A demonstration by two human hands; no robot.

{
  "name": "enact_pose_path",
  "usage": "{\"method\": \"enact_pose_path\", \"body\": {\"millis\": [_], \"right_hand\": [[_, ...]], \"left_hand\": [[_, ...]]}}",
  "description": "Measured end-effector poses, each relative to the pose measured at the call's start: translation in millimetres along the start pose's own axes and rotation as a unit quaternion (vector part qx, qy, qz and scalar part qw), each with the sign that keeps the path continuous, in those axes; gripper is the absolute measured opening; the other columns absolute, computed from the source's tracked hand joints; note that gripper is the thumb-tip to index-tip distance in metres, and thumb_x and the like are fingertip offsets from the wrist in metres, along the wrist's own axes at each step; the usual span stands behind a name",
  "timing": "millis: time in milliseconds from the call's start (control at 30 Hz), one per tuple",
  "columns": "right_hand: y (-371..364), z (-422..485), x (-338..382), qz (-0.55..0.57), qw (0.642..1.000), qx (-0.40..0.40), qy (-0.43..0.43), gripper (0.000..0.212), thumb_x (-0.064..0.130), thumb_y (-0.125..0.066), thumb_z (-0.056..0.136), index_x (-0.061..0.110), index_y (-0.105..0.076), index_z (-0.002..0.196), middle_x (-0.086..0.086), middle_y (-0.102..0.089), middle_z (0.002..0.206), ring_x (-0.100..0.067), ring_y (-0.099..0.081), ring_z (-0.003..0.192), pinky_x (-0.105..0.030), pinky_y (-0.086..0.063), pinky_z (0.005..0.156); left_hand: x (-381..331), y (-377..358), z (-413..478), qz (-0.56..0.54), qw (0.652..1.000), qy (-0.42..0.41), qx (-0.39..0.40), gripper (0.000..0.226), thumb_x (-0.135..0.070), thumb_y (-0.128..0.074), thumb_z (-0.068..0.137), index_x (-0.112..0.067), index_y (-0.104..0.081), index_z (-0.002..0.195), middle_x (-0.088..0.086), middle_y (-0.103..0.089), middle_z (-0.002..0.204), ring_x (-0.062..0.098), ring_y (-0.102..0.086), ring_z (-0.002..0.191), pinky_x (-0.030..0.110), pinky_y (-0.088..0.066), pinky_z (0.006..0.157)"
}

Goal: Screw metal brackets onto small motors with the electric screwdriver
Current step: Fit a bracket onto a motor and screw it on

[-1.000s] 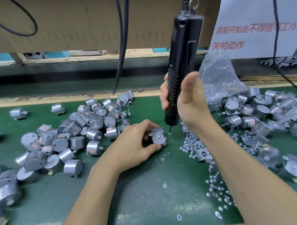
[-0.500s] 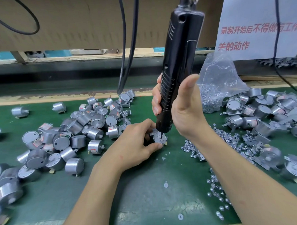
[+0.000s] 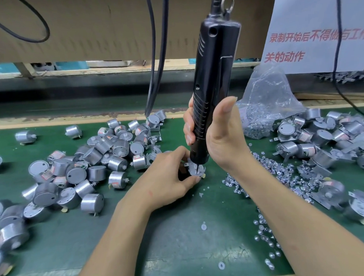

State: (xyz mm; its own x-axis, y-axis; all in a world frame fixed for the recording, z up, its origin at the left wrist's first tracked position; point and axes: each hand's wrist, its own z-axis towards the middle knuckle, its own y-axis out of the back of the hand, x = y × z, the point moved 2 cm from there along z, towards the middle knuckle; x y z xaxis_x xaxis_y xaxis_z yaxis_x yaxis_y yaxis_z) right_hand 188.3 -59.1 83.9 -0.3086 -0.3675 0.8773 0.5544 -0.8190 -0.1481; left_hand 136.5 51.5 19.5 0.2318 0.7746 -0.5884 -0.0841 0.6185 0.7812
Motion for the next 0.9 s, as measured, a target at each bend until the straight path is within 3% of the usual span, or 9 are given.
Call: {"method": "enact_pose_path", "body": {"millis": [133, 267, 433, 900], "right_hand": [[-2.0, -2.0, -1.1, -0.006, 1.0, 0.005, 0.0, 0.095, 0.093, -0.05, 0.065, 0.002, -0.046, 0.092, 0.007, -0.053, 0.058, -0.016, -0.046, 0.043, -0.032, -0.039, 0.046], [-3.4, -2.7, -1.1, -0.014, 1.0, -0.001, 0.004, 0.091, 0.093, -0.049, 0.068, 0.005, -0.046, 0.089, 0.007, -0.053, 0.058, -0.016, -0.046, 0.042, -0.031, -0.038, 0.045], [-3.2, -2.3, -0.6, -0.022, 1.0, -0.01, 0.014, 0.095, 0.092, -0.047, 0.071, -0.002, -0.041, 0.084, 0.006, -0.052, 0.056, -0.018, -0.046, 0.041, -0.029, -0.039, 0.046], [-4.8, -2.9, -1.9, -0.013, 0.999, -0.026, 0.018, 0.092, 0.087, -0.047, 0.076, -0.004, -0.044, 0.086, 0.005, -0.052, 0.057, -0.018, -0.047, 0.042, -0.026, -0.04, 0.045]], "left_hand": [[-0.4, -3.7, 0.8, 0.02, 1.0, 0.0, -0.004, 0.038, -0.033, -0.077, 0.08, -0.02, -0.052, 0.106, -0.018, -0.051, 0.078, 0.006, -0.047, 0.076, 0.019, -0.031, 0.063], [-0.7, -5.4, 0.7, 0.025, 1.0, -0.003, -0.018, 0.034, -0.03, -0.077, 0.083, -0.016, -0.053, 0.103, -0.019, -0.046, 0.071, 0.006, -0.046, 0.072, 0.017, -0.032, 0.062], [-3.6, -4.5, 0.9, 0.023, 0.999, -0.008, -0.021, 0.035, -0.029, -0.076, 0.083, -0.013, -0.054, 0.105, -0.003, -0.062, 0.087, 0.019, -0.051, 0.081, 0.032, -0.041, 0.07], [-2.2, -4.7, -0.6, 0.011, 1.0, 0.011, -0.027, 0.039, -0.033, -0.076, 0.082, -0.014, -0.054, 0.107, 0.001, -0.062, 0.089, 0.02, -0.051, 0.08, 0.035, -0.044, 0.072]]}}
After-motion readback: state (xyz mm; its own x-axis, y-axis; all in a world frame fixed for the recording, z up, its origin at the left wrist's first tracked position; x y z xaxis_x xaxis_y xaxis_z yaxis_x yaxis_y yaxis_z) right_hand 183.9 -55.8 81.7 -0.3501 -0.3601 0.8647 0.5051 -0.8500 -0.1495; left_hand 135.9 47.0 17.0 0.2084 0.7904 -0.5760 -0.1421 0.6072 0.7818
